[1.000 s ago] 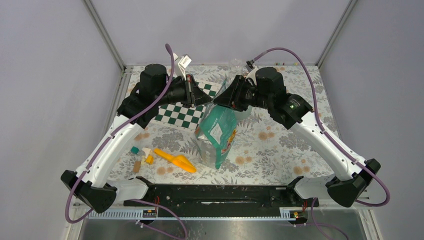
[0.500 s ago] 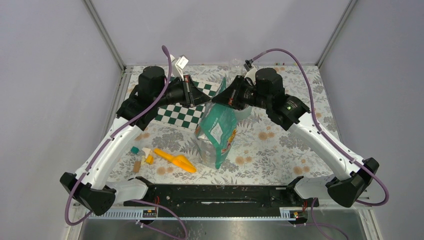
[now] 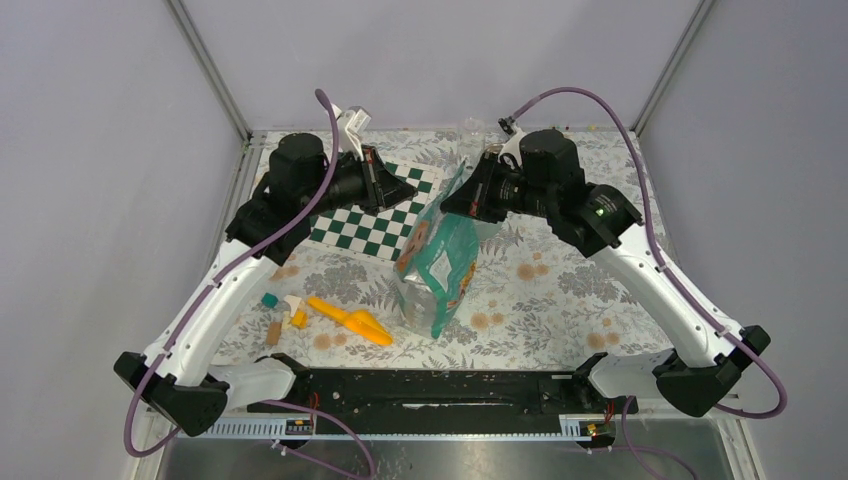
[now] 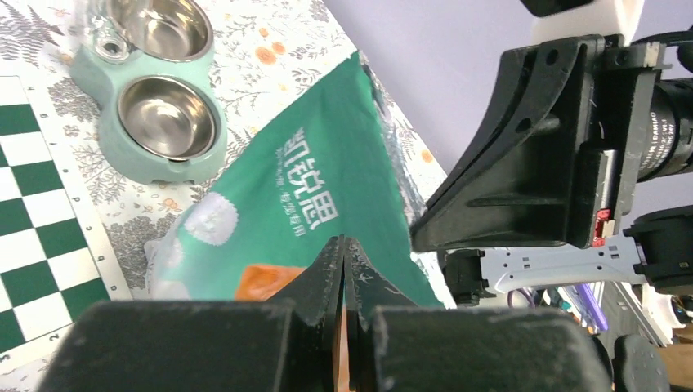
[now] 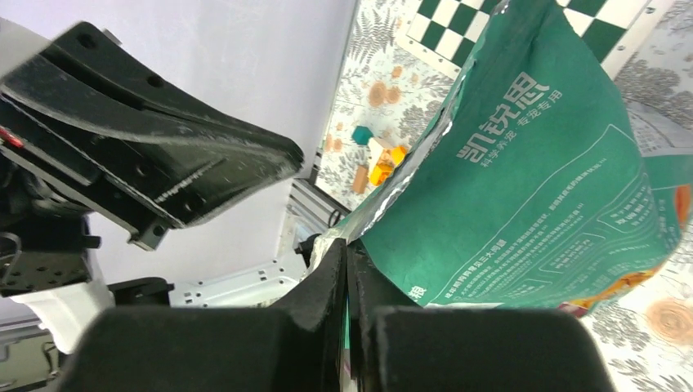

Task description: Serve the pet food

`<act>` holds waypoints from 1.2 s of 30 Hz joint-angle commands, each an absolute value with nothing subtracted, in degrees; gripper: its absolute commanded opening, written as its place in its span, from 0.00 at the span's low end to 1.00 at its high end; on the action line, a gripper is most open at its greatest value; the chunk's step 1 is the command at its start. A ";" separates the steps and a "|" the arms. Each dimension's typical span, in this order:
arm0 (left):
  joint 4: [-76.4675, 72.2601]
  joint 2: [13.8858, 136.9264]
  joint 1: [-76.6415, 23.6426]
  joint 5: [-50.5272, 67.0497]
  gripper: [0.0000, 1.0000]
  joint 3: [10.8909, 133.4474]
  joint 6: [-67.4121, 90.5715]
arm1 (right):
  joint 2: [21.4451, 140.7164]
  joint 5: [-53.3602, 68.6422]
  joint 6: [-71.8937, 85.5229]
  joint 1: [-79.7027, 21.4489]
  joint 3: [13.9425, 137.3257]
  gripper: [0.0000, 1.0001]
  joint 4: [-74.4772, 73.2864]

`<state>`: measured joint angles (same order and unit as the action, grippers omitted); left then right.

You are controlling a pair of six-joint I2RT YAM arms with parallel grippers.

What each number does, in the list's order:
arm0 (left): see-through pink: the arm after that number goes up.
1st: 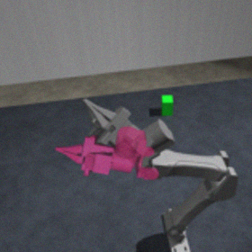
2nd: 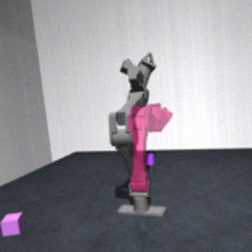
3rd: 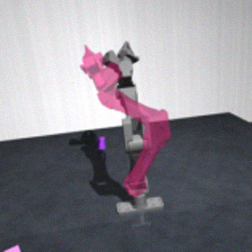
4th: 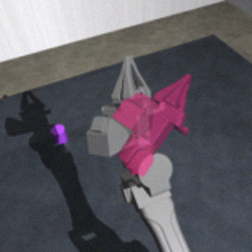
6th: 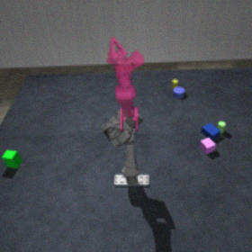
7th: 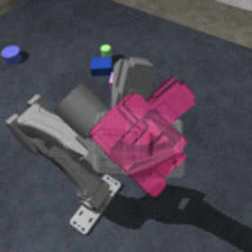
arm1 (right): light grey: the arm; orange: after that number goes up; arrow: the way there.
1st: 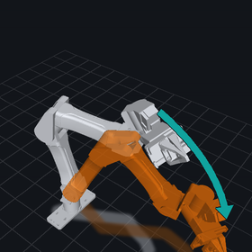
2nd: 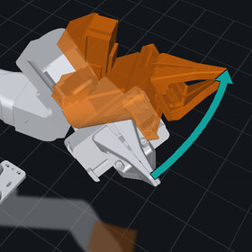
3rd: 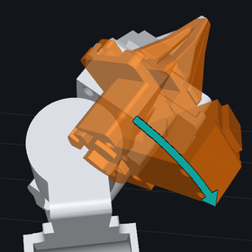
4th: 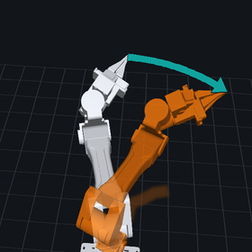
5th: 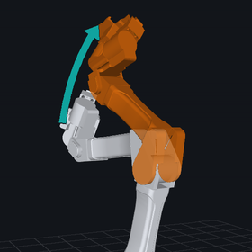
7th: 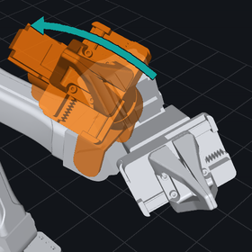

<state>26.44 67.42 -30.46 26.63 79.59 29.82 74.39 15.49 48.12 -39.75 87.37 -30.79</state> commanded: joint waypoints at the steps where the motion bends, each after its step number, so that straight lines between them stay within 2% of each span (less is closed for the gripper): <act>1: 24.98 66.82 -30.15 23.98 0.00 83.10 27.14 | 74.53 13.37 42.41 -40.03 92.91 0.00 -40.73; 6: 24.60 67.61 -30.14 26.68 0.00 84.49 28.70 | 75.95 15.14 40.90 -40.16 93.75 0.00 -38.89; 12: 23.79 68.40 -30.23 36.37 0.39 83.56 30.10 | 75.80 16.25 43.30 -40.15 89.89 0.00 -33.19; 17: 23.70 69.19 -31.56 38.99 0.48 81.29 29.85 | 75.15 17.86 44.50 -40.14 85.98 0.00 -29.78; 23: 25.65 69.96 -32.08 35.75 0.46 80.99 28.48 | 73.83 18.68 43.90 -40.08 83.66 0.00 -27.75; 28: 29.00 71.23 -32.08 33.68 0.31 82.46 27.02 | 73.27 19.06 43.22 -40.12 83.28 0.00 -27.49; 34: 30.86 71.17 -32.08 31.60 0.29 83.59 26.26 | 72.15 19.96 42.95 -40.08 82.53 0.00 -25.32; 36: 30.85 71.31 -32.08 32.43 0.19 83.37 26.47 | 71.82 20.57 42.97 -40.10 82.13 0.00 -24.31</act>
<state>30.76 71.40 -31.99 33.58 81.03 27.75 74.00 17.67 44.34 -39.75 82.96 -25.65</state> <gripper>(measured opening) 0.268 0.017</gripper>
